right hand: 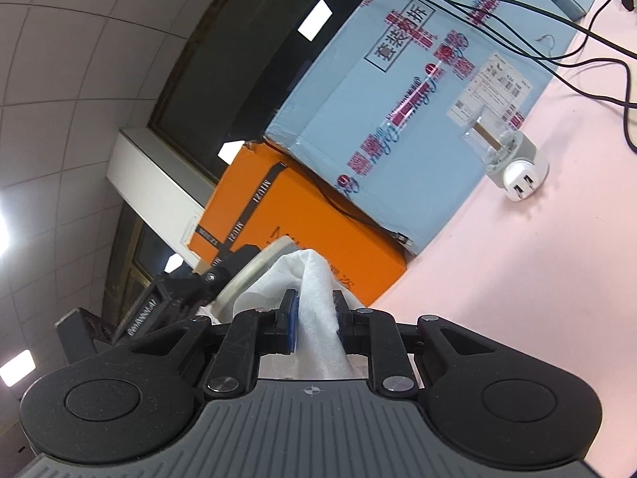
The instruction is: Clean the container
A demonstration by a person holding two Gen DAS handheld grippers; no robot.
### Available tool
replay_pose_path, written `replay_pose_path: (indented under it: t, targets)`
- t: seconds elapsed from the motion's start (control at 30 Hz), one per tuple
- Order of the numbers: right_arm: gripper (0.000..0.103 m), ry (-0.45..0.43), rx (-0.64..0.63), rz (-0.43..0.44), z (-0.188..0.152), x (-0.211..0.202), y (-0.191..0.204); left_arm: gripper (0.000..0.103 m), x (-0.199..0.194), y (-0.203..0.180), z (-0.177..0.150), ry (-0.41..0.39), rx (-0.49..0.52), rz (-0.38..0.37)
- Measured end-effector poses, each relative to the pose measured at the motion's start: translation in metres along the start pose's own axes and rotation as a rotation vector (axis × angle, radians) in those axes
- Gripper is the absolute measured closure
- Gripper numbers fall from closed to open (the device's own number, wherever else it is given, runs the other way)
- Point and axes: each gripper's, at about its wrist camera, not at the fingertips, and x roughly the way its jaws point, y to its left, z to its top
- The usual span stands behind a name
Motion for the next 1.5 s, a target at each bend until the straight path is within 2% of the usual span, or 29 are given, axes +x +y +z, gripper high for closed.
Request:
replay_pose_path:
  t: [0.3,0.57,0.67,0.83,0.93,1.07,1.17,1.37,1.4,1.47,1.5]
  targets:
    - [0.086,0.07,-0.019,-0.098,-0.007,0.002,-0.006,0.0,0.001,-0.001,0.0,0.001,0.003,-0.006]
    - [0.086,0.055,-0.178,-0.086,0.001,-0.019,0.018,0.0,0.001,-0.001,0.0,0.001,0.007,-0.008]
    - [0.086,0.064,-0.277,-0.092,0.009,-0.03,0.033,0.0,0.001,-0.001,0.0,0.001,0.008,-0.008]
    - [0.086,0.126,-0.506,-0.145,0.012,-0.039,0.06,0.0,0.0,-0.002,0.0,0.0,0.007,-0.008]
    - [0.086,0.177,-0.569,-0.177,0.009,-0.036,0.063,0.0,0.0,-0.002,0.0,0.0,0.007,-0.008]
    - [0.086,0.298,-0.652,-0.211,-0.006,-0.023,0.06,0.0,0.0,-0.002,0.0,0.0,0.006,-0.01]
    - [0.086,0.381,-0.693,-0.235,-0.02,-0.01,0.055,0.0,0.0,-0.002,0.0,0.0,0.006,-0.01]
    - [0.086,0.43,-0.688,-0.258,-0.03,0.003,0.048,0.0,0.0,-0.002,0.0,0.001,0.004,-0.011]
    - [0.085,0.432,-0.69,-0.261,-0.031,0.004,0.048,0.0,0.0,-0.002,0.0,0.001,0.004,-0.011]
    - [0.071,0.431,-0.7,-0.265,-0.032,0.004,0.049,0.0,0.0,-0.002,0.0,0.001,0.004,-0.011]
    - [0.068,0.429,-0.705,-0.266,-0.032,0.003,0.05,0.0,0.0,-0.002,0.0,0.001,0.005,-0.011]
